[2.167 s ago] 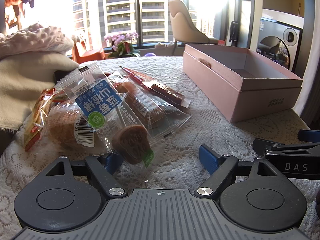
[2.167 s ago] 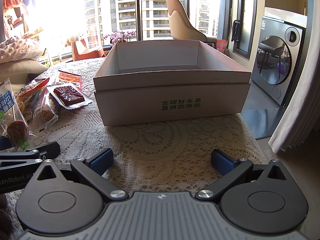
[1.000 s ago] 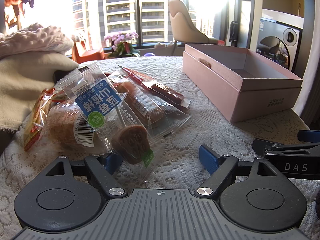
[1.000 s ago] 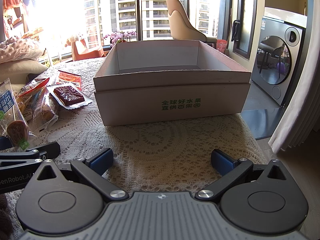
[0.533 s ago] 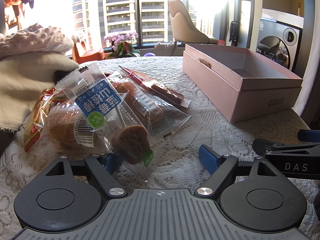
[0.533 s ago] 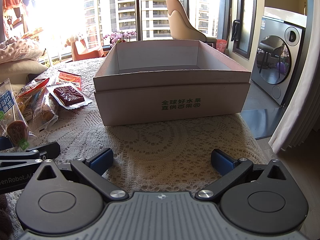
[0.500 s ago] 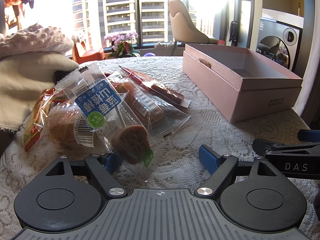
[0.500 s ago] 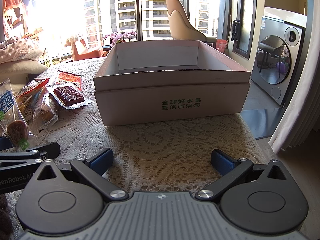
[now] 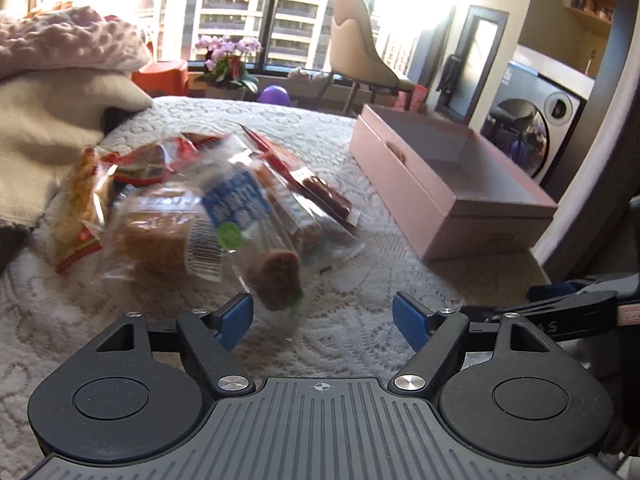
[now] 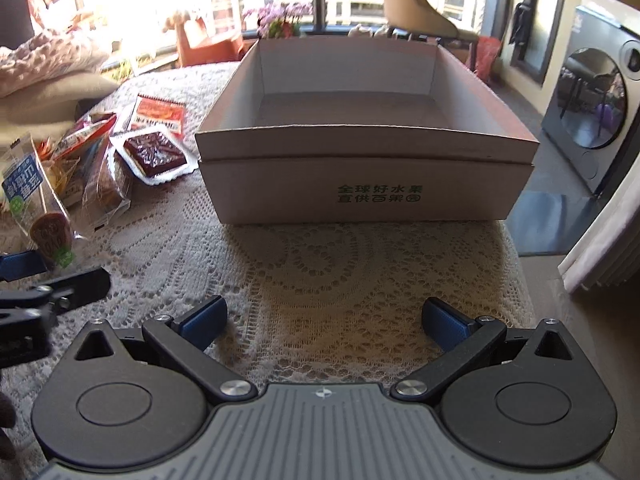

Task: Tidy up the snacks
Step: 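Grasp the blue-label snack bag with the left tool while the right grasps a red packet, then lift the blue-label bag with the left tool while the right lifts the red packet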

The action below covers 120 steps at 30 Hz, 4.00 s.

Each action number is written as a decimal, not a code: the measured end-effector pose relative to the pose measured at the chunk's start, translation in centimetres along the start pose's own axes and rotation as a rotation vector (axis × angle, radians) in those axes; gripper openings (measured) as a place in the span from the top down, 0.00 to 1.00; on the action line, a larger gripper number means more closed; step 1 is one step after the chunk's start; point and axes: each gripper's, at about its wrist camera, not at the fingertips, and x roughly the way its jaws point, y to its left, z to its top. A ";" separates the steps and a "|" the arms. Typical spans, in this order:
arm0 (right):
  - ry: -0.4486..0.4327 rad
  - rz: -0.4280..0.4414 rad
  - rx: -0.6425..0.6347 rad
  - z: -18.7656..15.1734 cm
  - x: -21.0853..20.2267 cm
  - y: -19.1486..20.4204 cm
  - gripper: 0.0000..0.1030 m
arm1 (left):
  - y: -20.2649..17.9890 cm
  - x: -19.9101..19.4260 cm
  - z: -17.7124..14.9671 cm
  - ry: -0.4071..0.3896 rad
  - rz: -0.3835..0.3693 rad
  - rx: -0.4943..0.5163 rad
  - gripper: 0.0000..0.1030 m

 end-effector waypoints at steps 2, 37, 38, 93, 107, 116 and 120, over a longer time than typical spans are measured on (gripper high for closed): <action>0.012 -0.001 -0.024 0.3 0.1 0.3 0.00 | 1.2 -2.0 0.9 -0.050 0.027 -0.023 0.22; -0.067 0.242 -0.207 7.4 1.0 6.8 0.72 | 0.4 5.0 2.4 0.085 0.010 0.075 0.43; -0.068 0.214 -0.208 7.2 1.0 6.2 0.72 | 0.1 5.3 2.1 0.098 0.016 0.095 0.43; -0.124 0.286 -0.277 8.7 6.1 9.4 0.31 | 5.9 1.0 0.4 0.059 -0.081 -0.064 0.79; -0.192 0.263 -0.318 6.0 -1.5 7.8 0.53 | 5.9 1.2 -0.1 0.039 -0.088 -0.070 0.79; -0.213 0.130 -0.225 1.9 -4.8 1.7 0.51 | 4.6 -1.7 1.2 -0.049 -0.079 -0.036 0.85; -0.185 0.146 -0.173 0.2 -4.6 -0.1 0.51 | 2.9 -2.0 1.7 -0.037 -0.074 0.021 0.86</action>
